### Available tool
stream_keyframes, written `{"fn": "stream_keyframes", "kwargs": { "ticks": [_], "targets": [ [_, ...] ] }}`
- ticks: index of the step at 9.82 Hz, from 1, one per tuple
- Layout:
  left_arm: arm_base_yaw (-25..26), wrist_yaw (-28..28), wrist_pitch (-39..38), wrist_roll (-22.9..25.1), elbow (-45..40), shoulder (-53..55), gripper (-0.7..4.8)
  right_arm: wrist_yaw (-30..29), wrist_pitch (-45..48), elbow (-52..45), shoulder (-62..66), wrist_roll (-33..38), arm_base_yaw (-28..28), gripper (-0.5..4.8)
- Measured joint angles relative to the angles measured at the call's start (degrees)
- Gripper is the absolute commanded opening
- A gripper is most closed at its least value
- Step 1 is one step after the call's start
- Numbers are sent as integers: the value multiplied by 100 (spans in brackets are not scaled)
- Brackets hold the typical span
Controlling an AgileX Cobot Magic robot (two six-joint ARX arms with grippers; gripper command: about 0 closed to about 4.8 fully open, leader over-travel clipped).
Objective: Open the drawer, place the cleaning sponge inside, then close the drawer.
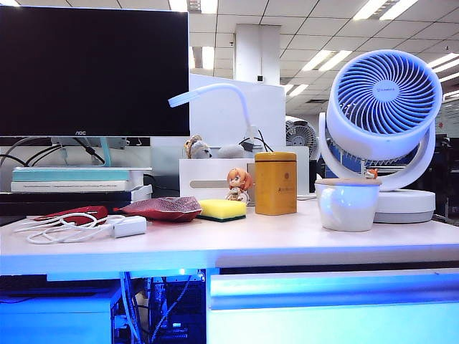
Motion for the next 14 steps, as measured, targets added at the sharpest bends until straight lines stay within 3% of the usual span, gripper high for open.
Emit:
{"fn": "stream_keyframes", "kwargs": {
  "ticks": [2,4,6,7,8,10,11,12,13,14],
  "targets": [
    [0,2,0,2,0,0,-5,-22,-4,92,-90,601,13,-6],
    [0,2,0,2,0,-2,-5,-155,-17,153,-778,662,181,-6],
    [-2,160,-4,2,0,-4,-5,426,-4,306,-2068,575,382,-6],
    [0,385,-68,2,0,-4,-5,658,-479,599,-2920,501,570,-6],
    [0,413,-151,2,0,-4,-5,800,-1523,1023,-3598,2,756,-6],
    [-2,415,-153,2,0,-4,-5,1814,-6113,2354,-4771,-2973,1497,-6],
    [0,413,-151,2,0,-4,-5,2557,-7888,2822,-4892,-4199,1956,-6],
    [0,413,-142,2,0,-4,-5,3425,-8937,3027,-4894,-5047,2999,-6],
    [2,420,-94,2,0,-4,-5,4516,-9453,3025,-4701,-5447,4087,-6],
    [0,422,-85,2,0,-4,-5,4649,-9447,3025,-4433,-5458,4262,-6]
  ]
}}
